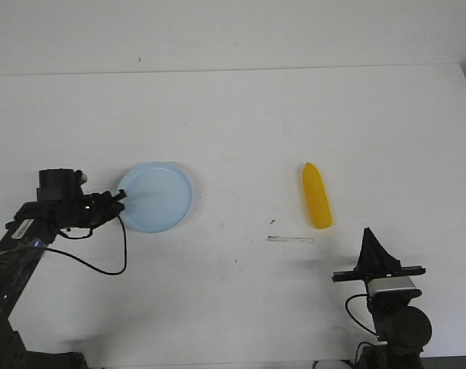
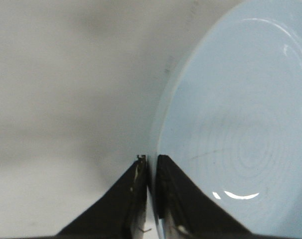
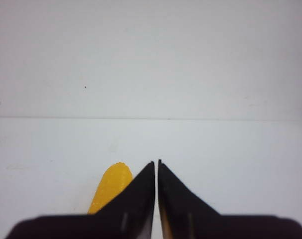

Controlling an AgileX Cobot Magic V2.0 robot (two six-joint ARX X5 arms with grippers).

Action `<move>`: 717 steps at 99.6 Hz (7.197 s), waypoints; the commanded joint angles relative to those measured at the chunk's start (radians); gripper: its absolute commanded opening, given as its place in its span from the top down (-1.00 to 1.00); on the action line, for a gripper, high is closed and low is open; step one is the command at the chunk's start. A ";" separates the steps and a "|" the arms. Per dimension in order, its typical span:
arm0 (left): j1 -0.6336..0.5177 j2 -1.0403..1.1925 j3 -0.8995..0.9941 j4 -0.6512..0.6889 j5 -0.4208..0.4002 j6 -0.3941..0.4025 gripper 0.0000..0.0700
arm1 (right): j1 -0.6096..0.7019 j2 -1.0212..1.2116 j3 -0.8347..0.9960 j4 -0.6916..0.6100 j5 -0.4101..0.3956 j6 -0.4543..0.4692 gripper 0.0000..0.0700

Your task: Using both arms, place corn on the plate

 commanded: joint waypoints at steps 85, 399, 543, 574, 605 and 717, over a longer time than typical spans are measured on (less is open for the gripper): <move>-0.369 0.128 0.014 0.208 -0.080 -0.233 0.99 | 0.001 0.000 -0.001 0.011 0.000 0.002 0.97; -0.013 -1.297 -0.622 0.357 -0.403 0.393 0.99 | 0.001 0.000 -0.001 0.018 0.000 0.002 0.97; -0.013 -1.297 -0.622 0.357 -0.403 0.393 0.99 | 0.053 1.253 0.986 -0.664 0.099 0.006 0.98; -0.013 -1.297 -0.622 0.357 -0.403 0.393 0.99 | 0.097 1.526 1.298 -0.910 0.017 0.110 0.19; -0.013 -1.297 -0.622 0.357 -0.403 0.393 0.99 | 0.114 1.672 1.374 -0.971 -0.052 0.109 -0.74; -0.013 -1.297 -0.622 0.357 -0.403 0.393 0.99 | 0.130 1.809 1.373 -0.932 -0.045 0.107 0.14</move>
